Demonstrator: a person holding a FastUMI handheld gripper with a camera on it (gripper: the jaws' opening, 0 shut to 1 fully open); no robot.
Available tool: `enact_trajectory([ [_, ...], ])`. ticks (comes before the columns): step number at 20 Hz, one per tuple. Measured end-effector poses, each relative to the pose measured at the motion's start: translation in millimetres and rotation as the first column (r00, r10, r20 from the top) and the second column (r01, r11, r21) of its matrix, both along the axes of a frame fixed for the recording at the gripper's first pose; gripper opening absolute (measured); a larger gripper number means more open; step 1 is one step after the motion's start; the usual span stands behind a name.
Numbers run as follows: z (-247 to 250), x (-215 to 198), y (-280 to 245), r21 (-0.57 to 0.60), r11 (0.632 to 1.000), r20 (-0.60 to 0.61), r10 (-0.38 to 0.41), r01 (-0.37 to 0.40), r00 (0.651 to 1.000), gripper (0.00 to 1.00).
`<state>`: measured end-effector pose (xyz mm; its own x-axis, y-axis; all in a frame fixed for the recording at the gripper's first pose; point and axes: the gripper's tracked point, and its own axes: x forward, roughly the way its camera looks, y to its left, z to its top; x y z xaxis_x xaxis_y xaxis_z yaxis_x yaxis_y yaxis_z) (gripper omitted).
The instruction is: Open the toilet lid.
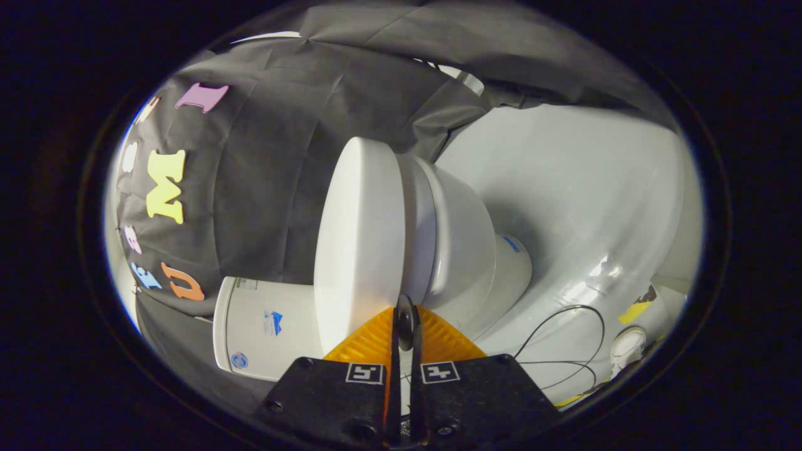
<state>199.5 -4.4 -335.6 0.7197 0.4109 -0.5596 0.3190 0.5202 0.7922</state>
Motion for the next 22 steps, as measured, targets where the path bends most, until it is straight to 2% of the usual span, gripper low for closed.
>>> enact_trajectory([
  [10,54,6,14,-0.019,1.0,0.133,-0.016,0.019,0.991,0.04],
  [16,71,7,19,-0.025,0.999,0.161,-0.027,0.032,0.987,0.04],
  [22,110,7,40,-0.071,0.997,0.265,0.027,-0.008,0.964,0.04],
])
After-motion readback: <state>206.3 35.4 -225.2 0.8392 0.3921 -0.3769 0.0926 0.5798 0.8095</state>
